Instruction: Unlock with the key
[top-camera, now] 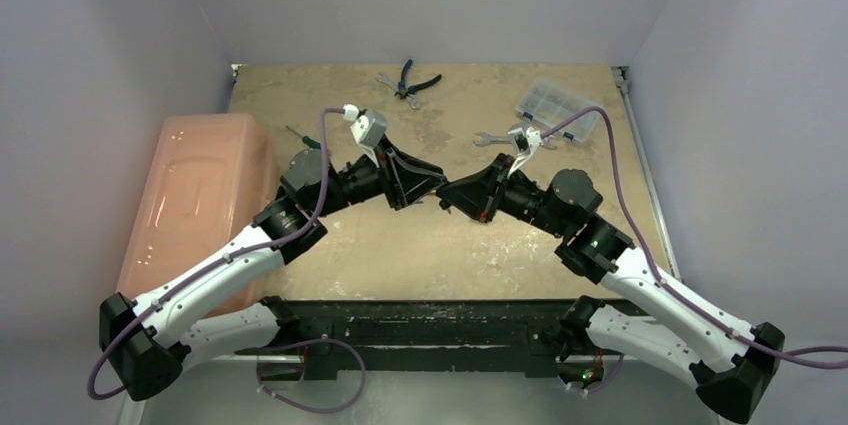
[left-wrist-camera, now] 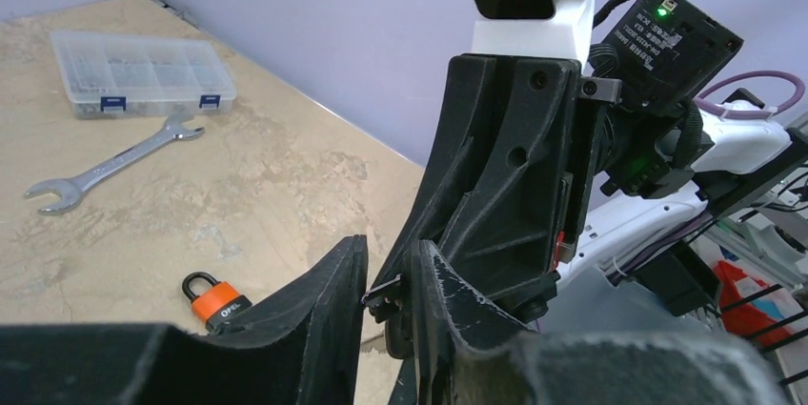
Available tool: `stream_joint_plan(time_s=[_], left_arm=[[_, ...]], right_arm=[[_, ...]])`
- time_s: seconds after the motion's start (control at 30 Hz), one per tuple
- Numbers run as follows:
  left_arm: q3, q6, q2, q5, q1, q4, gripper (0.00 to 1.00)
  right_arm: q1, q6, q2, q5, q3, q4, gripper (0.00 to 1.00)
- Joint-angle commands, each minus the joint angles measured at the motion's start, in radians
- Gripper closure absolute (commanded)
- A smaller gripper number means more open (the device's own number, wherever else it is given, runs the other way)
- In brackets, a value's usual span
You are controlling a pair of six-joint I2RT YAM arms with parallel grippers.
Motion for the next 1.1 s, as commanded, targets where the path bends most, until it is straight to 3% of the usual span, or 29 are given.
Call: stream_joint_plan(time_s=[0.0,0.07,0.1,0.3,0.33,0.43,0.47,0.53,0.73,0.83,0.97,1.07], left_arm=[[-0.022,-0.026,-0.025,0.033,-0.002,0.042,0.81],[-0.025,-0.032,-0.031,0.025,-0.002,0.046,0.97],[-0.026,-0.035,-0.031,0.018,-0.002,0.042,1.0],[-0.021,-0.063,-0.018,-0.003,-0.002,0.034,1.0],[-0.016,-0.071,-0.014,-0.004,-0.002,0.031,1.0],[0.015,-0.09,0.001,-0.04,-0.002,-0.02,1.0],[0.027,-0.095,0.008,-0.062,-0.002,-0.047,1.0],[0.058,-0.11,0.024,-0.13,-0.002,-0.118,1.0],[0.16,-0.184,0.111,-0.419,-0.002,-0.425,1.0],[0.184,-0.235,0.152,-0.492,-0.002,-0.505,1.0],[0.207,-0.288,0.189,-0.505,-0.002,-0.546,1.0],[0.262,-0.333,0.225,-0.517,-0.002,-0.621,1.0]], right_arm=[[0.001,0.021,-0.004,-0.015,0.011,0.104,1.0],[0.0,0.026,-0.005,-0.015,0.006,0.108,1.0],[0.002,0.028,-0.007,-0.017,0.003,0.115,1.0],[0.002,0.026,-0.008,-0.051,-0.016,0.15,1.0],[0.001,0.016,-0.008,-0.055,-0.017,0.15,0.91],[0.002,-0.04,-0.006,-0.04,0.0,0.104,0.41],[0.001,-0.068,-0.005,-0.024,0.013,0.071,0.3],[0.0,-0.125,-0.007,0.016,0.036,0.016,0.21],[0.002,-0.282,-0.024,0.168,0.046,-0.094,0.17],[0.003,-0.317,-0.001,0.187,0.035,-0.105,0.22],[0.041,-0.352,-0.007,0.267,-0.051,0.007,0.22],[0.11,-0.433,-0.021,0.366,-0.143,0.156,0.18]])
